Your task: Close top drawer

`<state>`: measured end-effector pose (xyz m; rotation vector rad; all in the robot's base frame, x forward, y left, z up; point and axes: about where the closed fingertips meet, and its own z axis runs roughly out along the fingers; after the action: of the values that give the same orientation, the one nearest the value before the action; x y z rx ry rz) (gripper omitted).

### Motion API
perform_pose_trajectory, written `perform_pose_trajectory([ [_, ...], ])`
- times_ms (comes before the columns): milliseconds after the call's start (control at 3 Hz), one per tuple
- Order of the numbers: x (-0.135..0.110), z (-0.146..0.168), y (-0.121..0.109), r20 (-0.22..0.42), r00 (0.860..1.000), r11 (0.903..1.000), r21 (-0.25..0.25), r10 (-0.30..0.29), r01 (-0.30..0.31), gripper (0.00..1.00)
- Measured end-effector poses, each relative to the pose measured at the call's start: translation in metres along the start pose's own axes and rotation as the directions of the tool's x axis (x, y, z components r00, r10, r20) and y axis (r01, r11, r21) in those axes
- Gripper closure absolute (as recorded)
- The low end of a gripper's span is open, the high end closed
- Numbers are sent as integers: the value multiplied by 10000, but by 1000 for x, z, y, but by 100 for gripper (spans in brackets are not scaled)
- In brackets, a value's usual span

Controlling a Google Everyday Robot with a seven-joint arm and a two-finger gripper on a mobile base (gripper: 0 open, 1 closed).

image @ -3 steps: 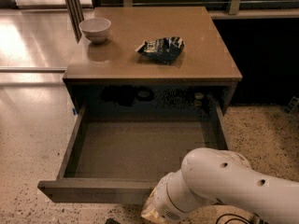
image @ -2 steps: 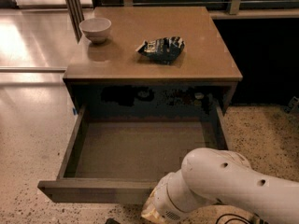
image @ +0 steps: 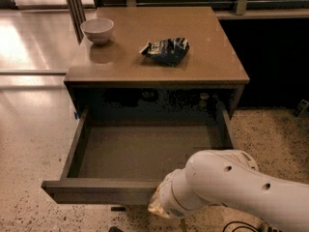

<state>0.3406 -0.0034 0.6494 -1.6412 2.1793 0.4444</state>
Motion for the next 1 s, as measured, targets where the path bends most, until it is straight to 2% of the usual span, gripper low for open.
perform_pose_trajectory([
  [333,-10,9,-44,63,9999,9957,925,-89,83,100],
  [1000,-14,9,-45,-67,9998,9939,1088,-190,196,100],
])
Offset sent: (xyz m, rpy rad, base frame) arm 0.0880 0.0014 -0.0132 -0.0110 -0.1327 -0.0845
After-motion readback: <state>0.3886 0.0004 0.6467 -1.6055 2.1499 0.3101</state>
